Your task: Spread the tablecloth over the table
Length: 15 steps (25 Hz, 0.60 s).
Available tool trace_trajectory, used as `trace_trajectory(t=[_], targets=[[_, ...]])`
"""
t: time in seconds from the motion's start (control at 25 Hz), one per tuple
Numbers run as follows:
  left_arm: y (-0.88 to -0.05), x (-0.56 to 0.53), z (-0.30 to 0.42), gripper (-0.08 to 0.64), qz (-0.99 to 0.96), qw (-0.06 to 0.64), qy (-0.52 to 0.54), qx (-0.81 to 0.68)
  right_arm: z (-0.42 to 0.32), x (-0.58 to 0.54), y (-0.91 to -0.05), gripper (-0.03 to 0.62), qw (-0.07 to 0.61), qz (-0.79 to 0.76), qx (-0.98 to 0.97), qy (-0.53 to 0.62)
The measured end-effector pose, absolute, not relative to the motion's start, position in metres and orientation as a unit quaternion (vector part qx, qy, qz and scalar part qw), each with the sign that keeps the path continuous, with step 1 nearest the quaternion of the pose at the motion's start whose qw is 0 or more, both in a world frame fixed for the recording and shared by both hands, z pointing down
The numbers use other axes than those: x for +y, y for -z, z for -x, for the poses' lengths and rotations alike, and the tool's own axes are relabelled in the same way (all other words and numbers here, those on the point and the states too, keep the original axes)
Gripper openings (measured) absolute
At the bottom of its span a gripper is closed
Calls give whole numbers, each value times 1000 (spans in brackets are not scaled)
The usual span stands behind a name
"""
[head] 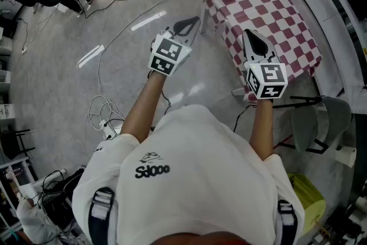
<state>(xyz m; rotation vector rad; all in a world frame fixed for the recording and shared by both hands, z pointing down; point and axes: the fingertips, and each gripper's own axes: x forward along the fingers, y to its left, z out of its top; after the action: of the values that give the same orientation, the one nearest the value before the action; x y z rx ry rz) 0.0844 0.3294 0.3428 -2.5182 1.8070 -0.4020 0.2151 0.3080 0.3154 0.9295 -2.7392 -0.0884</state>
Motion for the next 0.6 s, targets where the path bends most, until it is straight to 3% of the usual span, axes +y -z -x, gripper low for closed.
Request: trace_trajectory(t=[0.6], targets=[[-348,323,-71,29,815,14,137,564,-202,302,-323,21,127,-334,-934,24]])
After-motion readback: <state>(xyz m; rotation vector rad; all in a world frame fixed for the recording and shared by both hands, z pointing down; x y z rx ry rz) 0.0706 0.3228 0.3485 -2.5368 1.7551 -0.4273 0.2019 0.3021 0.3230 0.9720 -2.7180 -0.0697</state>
